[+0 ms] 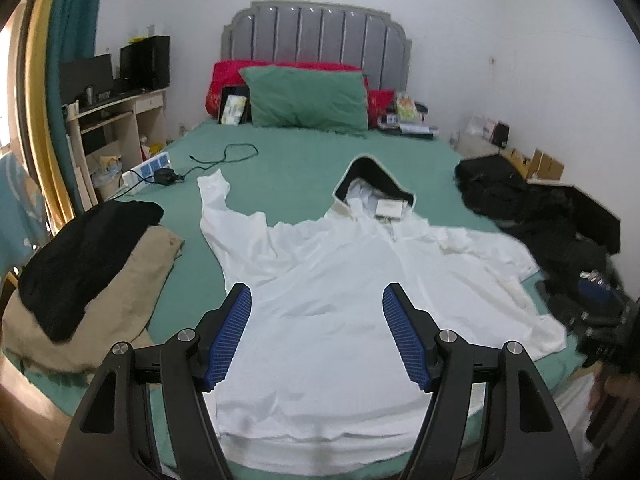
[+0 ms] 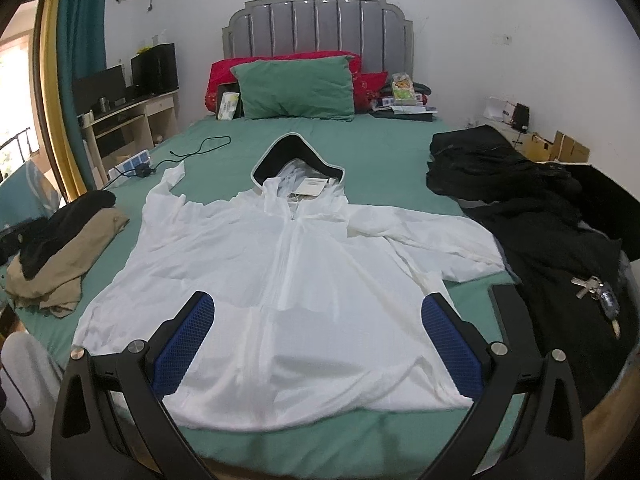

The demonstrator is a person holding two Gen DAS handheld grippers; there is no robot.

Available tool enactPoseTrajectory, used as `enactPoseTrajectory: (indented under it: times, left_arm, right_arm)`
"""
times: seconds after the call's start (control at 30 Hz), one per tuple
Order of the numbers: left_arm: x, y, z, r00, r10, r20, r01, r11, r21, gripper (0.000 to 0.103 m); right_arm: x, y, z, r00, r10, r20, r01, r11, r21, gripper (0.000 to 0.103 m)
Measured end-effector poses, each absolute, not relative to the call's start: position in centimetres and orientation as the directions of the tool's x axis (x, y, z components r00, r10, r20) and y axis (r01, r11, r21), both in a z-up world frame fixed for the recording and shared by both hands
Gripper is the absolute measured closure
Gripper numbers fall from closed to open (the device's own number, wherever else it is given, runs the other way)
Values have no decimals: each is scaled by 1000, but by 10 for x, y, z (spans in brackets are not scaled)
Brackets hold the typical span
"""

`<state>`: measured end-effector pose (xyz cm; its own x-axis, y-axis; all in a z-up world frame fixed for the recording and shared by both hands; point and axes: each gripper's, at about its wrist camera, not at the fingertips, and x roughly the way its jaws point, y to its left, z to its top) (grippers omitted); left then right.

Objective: Fold large clothes
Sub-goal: 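Lower the right tool to the jacket sleeve and close on its cuff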

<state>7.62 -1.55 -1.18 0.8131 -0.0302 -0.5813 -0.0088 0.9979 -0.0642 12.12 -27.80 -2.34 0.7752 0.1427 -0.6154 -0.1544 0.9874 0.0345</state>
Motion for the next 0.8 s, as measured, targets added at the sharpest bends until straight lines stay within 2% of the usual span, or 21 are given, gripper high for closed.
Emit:
enactPoseTrajectory:
  times: [0.17,0.47,0.63,0.73,0.8]
  left_arm:
    - [115,-11,-33,783,-78,-618,31,996,-86,31]
    - [200,9,-81,715,-71,-695,16,996,-85,28]
    - [247,28,-106,675,-111,-729,32,992,-122,28]
    - [270,37,-116,674,-62,-736,29,998,-58,28]
    - [279,45,-121,681,-38,-732,19,999,-34,28]
  right_arm:
    - [166,-299,-43,742,148,-654,-132,988,73,1]
    - [282,-318,-94,665,66,-744,-198,976,-90,1]
    - [348,-308,-127,615,48,-787,-265,953,-148,18]
    - [377,-305,-144,595,38,-803,-264,953,-151,30]
    - [388,-303,-153,581,36,-813,-266,953,-148,51]
